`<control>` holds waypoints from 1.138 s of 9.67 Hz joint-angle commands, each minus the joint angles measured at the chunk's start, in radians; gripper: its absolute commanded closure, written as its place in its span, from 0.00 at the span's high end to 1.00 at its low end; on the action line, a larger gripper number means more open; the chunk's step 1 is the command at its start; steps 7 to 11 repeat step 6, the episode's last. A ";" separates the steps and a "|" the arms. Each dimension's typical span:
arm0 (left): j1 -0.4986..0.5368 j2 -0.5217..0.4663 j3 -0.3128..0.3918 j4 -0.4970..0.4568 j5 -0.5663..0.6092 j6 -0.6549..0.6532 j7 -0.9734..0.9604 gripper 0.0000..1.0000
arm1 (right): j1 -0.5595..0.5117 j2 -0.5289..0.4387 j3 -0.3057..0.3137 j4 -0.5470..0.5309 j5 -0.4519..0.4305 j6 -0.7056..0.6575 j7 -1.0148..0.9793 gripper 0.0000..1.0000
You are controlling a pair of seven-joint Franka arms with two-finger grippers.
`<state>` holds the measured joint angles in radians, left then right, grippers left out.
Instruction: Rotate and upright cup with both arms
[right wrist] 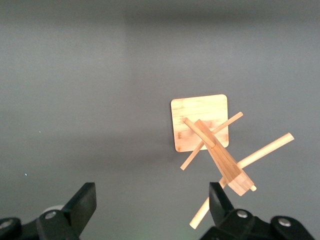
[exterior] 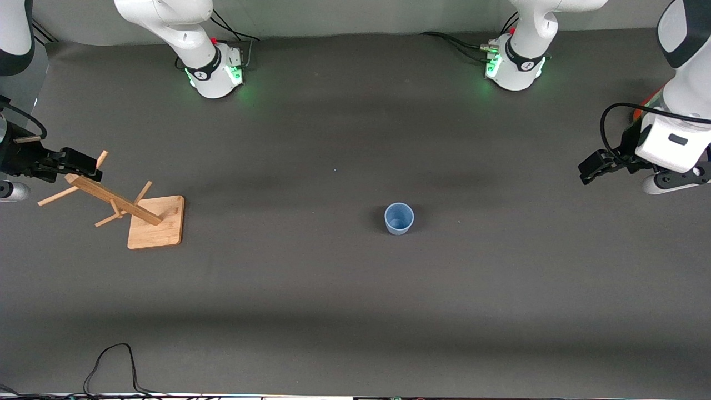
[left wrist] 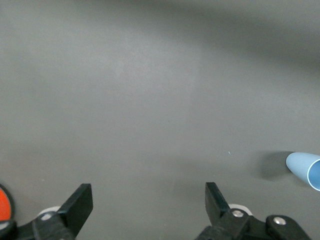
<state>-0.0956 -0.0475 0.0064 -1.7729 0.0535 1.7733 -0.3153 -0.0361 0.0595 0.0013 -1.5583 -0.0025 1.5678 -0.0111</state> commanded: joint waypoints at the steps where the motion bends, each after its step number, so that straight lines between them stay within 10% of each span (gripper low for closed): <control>1: 0.162 0.064 -0.160 0.143 0.003 -0.127 0.024 1.00 | -0.005 -0.003 0.002 0.000 0.010 -0.003 -0.004 1.00; 11: 0.089 0.077 -0.104 0.181 0.002 -0.150 0.038 1.00 | -0.005 -0.003 0.002 0.000 0.010 -0.003 -0.004 1.00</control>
